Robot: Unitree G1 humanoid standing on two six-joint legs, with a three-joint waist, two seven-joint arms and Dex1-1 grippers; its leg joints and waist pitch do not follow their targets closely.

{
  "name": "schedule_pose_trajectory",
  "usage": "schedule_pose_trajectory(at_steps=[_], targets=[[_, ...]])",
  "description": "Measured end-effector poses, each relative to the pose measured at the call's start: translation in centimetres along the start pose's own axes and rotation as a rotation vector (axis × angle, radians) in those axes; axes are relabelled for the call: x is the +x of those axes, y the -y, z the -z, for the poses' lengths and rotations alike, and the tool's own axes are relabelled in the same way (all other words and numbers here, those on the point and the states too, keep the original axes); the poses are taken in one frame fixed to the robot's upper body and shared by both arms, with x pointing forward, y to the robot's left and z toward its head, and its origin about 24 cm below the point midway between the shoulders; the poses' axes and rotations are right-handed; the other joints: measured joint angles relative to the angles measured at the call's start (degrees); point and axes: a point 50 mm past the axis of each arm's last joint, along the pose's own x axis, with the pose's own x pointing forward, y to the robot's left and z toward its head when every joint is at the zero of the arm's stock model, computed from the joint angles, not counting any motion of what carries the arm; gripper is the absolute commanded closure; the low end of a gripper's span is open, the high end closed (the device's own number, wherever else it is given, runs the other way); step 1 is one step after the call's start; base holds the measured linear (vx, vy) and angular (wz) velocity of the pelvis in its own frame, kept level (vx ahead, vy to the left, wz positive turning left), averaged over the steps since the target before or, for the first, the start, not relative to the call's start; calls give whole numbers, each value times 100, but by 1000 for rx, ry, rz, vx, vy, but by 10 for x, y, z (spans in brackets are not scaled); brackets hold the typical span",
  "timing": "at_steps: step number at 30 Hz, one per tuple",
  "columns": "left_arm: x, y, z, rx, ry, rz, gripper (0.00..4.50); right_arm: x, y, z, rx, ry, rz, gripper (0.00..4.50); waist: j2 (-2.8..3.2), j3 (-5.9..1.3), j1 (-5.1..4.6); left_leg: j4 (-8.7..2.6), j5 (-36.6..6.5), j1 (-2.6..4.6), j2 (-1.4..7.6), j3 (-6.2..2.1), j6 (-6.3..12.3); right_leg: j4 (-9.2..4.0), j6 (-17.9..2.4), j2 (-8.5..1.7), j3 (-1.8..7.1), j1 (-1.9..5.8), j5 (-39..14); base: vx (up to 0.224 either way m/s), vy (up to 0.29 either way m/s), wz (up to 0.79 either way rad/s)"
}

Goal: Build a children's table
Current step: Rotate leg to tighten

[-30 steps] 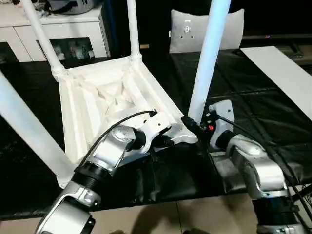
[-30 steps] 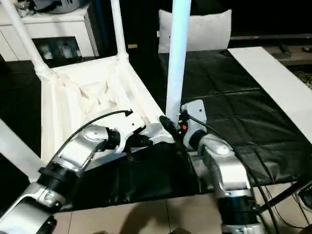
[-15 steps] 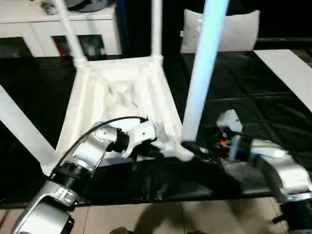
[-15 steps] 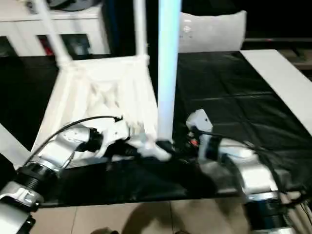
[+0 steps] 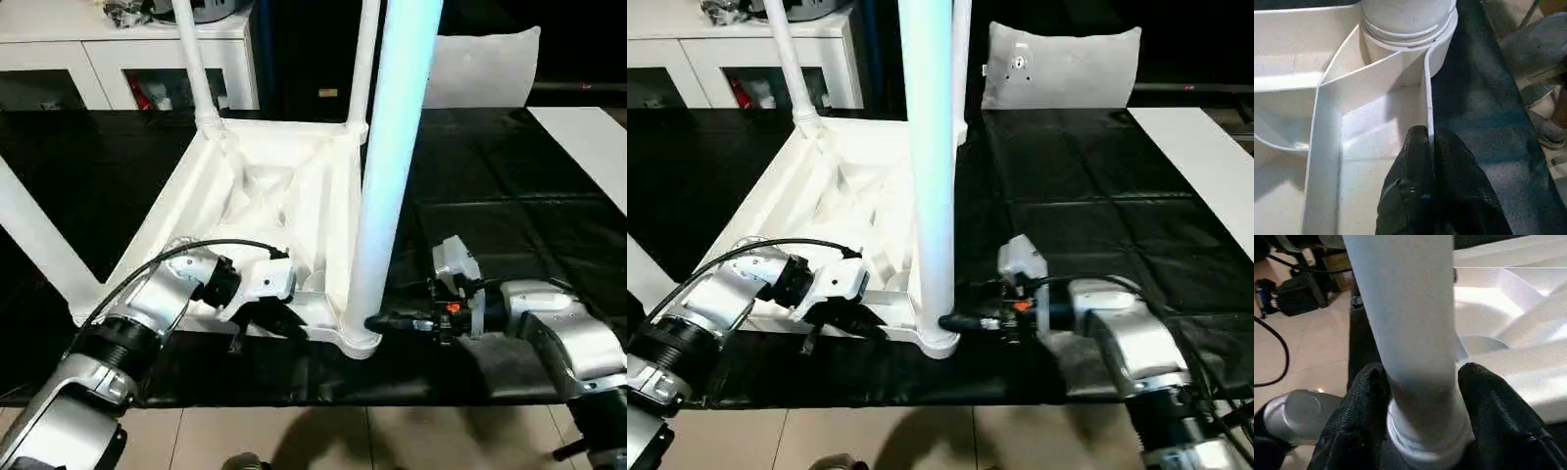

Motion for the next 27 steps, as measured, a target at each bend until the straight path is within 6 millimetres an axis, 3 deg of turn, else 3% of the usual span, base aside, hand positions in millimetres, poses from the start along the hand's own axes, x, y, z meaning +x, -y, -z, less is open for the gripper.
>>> schedule_pose_trajectory(at_steps=[4,13,16,23,27], targets=[[0,-1,0,3,-2,10,450,0,0,1,5,2,-18,260,-1,0,-7,3,0,3,-1,0,0,0,0,-1,1,4,1,0,0,0],[-1,-1,2,1,-4,9,450,3,0,3,7,15,-12,263,-2,0,-16,3,0,17,0,0,-1,1,0,0,1,17,1,0,0,0],[-1,-1,3,0,-4,8,450,4,1,4,25,21,-10,193,-2,0,-20,3,0,21,0,0,-1,2,-1,1,1,21,1,0,0,0],[1,-1,2,7,1,14,450,7,1,4,29,26,8,137,-1,0,-14,3,0,21,0,0,-1,0,1,0,1,22,0,0,0,0],[1,-1,2,7,1,14,450,8,2,3,23,21,10,137,-1,0,-14,3,0,21,0,0,-1,0,1,1,1,22,0,0,0,0]])
